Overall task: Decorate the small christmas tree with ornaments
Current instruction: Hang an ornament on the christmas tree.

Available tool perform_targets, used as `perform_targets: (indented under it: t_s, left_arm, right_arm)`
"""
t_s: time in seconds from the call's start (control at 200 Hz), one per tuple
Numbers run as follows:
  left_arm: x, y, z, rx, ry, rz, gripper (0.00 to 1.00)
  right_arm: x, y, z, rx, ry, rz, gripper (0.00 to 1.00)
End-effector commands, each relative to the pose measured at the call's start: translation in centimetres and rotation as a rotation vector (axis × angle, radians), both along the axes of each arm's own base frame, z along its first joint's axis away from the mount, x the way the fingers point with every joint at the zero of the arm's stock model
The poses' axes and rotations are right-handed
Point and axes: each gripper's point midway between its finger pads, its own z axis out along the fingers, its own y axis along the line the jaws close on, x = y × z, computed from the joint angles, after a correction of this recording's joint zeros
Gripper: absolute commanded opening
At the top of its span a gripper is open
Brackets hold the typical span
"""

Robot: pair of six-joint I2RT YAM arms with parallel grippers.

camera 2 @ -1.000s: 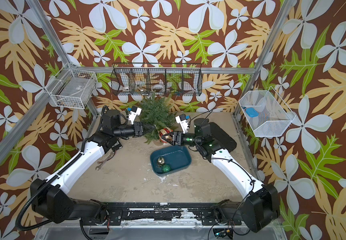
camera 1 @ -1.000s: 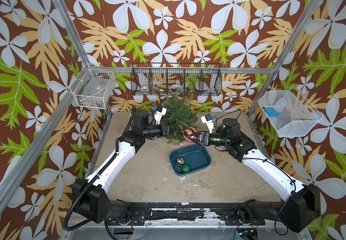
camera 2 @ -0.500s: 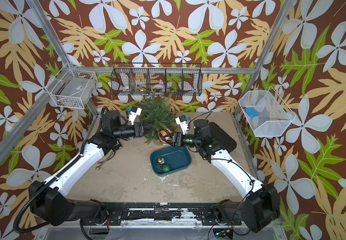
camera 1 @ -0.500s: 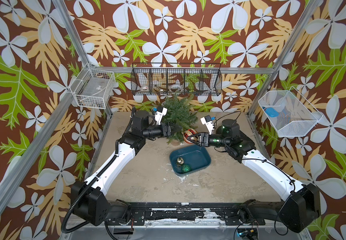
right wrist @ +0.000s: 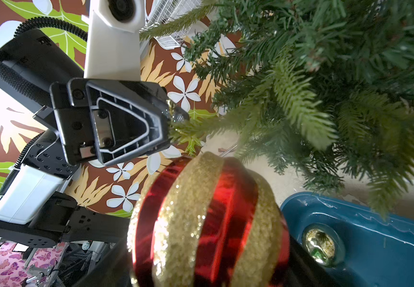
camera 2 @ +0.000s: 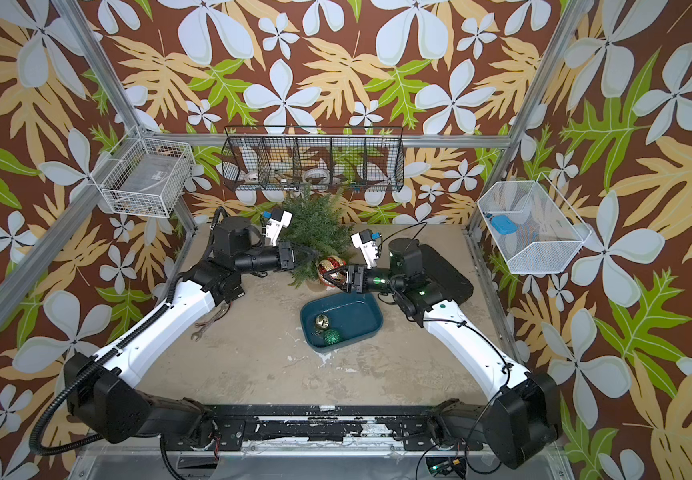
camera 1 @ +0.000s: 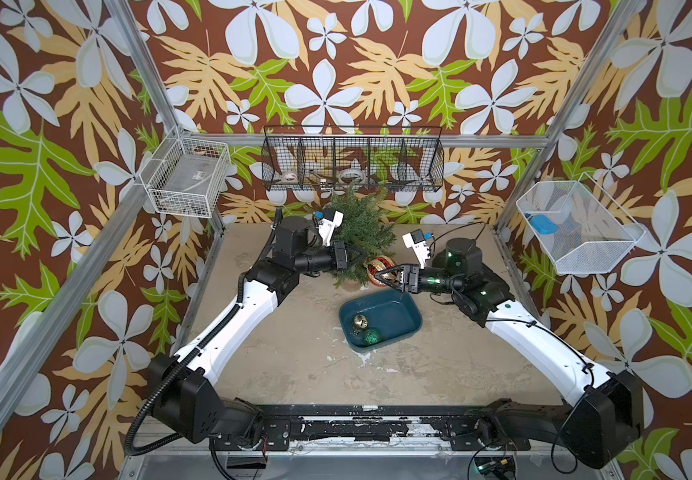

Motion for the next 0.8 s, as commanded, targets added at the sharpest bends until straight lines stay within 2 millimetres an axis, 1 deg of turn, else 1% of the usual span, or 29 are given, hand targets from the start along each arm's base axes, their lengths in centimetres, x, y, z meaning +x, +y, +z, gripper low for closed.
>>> perform_targets:
  t_s: [0.0,0.06,0.115,0.225,0.36,0.475,0.576,0.711,0.796]
  left_arm:
    - [0.7,0.2,-0.1,0.024,-0.018,0.037,0.17]
    - [0.7,0.2,-0.2,0.025,-0.018,0.039,0.16]
    - [0.7,0.1,-0.3,0.028,-0.016,0.035,0.16]
    - [0.7,0.2,-0.5,0.032,-0.014,0.038,0.14]
    - [0.7,0.3,-0.5,0.037,-0.015,0.042,0.14]
    - [0.5,0.5,-0.4,0.047,-0.021,0.048,0.21]
    - [0.2,1.0,-0.2,0.064,-0.035,0.067,0.34]
    - [-0.3,1.8,0.4,0.078,-0.058,0.095,0.43]
    - [-0.7,2.1,0.7,0.079,-0.069,0.103,0.47]
  right_arm:
    - [-0.2,0.1,0.6,0.011,-0.027,0.011,0.83]
    - [-0.3,-0.1,0.6,0.010,-0.030,0.004,0.87]
    - [-0.3,-0.2,0.8,0.008,-0.037,0.000,0.88]
    - [-0.4,-0.3,0.9,0.005,-0.042,-0.002,0.89]
    - [-0.6,-0.4,1.2,0.004,-0.051,-0.006,0.89]
    - [-0.8,-0.5,1.5,0.003,-0.061,-0.008,0.88]
    - [-1.1,-0.8,1.6,-0.007,-0.071,-0.013,0.88]
    - [-1.6,-1.4,1.3,-0.035,-0.082,-0.032,0.88]
    - [-1.8,-1.9,1.1,-0.059,-0.085,-0.054,0.87]
